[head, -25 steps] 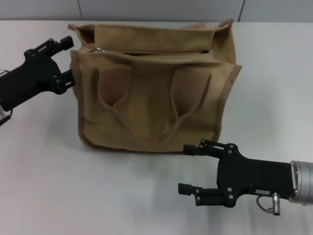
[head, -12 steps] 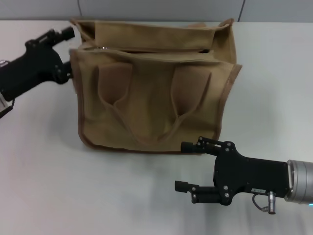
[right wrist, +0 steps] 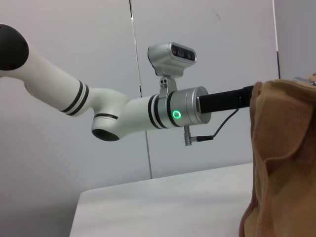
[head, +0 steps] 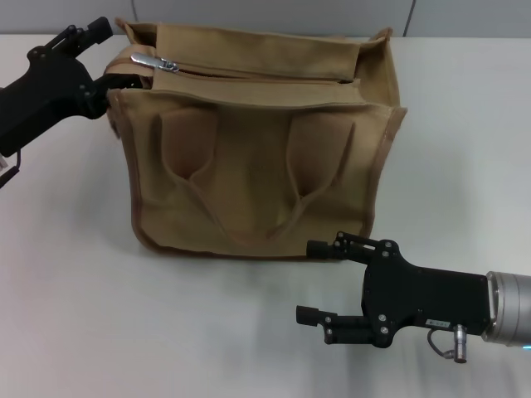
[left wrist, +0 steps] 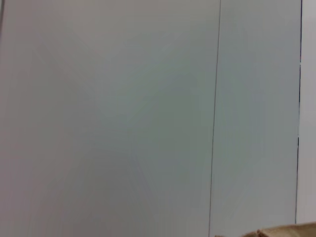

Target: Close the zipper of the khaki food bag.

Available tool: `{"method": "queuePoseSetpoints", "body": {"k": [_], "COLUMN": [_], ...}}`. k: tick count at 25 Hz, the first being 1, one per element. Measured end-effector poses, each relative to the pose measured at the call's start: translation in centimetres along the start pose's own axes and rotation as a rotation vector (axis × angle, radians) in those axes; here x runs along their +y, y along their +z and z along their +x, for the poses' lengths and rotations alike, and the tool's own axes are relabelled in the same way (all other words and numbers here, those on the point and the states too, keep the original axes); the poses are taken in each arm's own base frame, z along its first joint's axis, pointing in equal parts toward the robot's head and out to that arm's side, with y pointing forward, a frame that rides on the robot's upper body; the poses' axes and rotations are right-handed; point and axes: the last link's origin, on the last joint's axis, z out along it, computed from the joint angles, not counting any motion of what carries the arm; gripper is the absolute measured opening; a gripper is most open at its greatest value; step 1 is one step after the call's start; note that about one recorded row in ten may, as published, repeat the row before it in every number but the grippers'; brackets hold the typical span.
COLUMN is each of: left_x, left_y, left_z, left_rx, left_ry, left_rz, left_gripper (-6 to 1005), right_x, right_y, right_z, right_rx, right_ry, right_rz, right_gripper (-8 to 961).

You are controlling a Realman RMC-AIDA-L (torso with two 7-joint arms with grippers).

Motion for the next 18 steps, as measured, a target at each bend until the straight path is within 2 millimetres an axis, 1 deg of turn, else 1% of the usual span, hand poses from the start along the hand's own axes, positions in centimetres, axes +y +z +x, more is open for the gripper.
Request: {"method": "queuePoseSetpoints", "body": {"k": [3, 4, 6, 8, 10, 18], "left_x": [0.0, 0.0, 0.0, -0.1, -0.1, 0.0], "left_y": [0.0, -0.5, -0.5, -1.2, -1.4, -1.5], "left_z": [0.0, -0.3, -0.3, -0.6, -0.7, -0.8], "left_rx": [-0.001, 0.004, 0.004, 0.035, 0.037, 0.043], "left_ry": [-0.001, -0.011, -0.011, -0.021, -0.016, -0.018], "left_rz": [0.002, 0.015, 0.015, 0.058, 0.067, 0.073], "left_gripper": [770, 765, 753, 742, 730, 570], "right_x": [0.0, -0.1, -0.1, -0.2, -0.2, -0.3], "right_y": [0.0, 0.1, 0.1, 0.1, 0.1, 0.2], "right_z": [0.0, -0.1, -0.1, -0.1, -0.1, -0.1], "right_rx": [-0.001, -0.001, -0.002, -0.001, 0.003, 0.006], "right_ry": [-0.001, -0.003, -0.004, -0.004, -0.005, -0.006], "right_rz": [0.000, -0.001, 0.000, 0.000, 0.003, 0.005], "right_gripper": [799, 799, 799, 799, 798, 798]}}
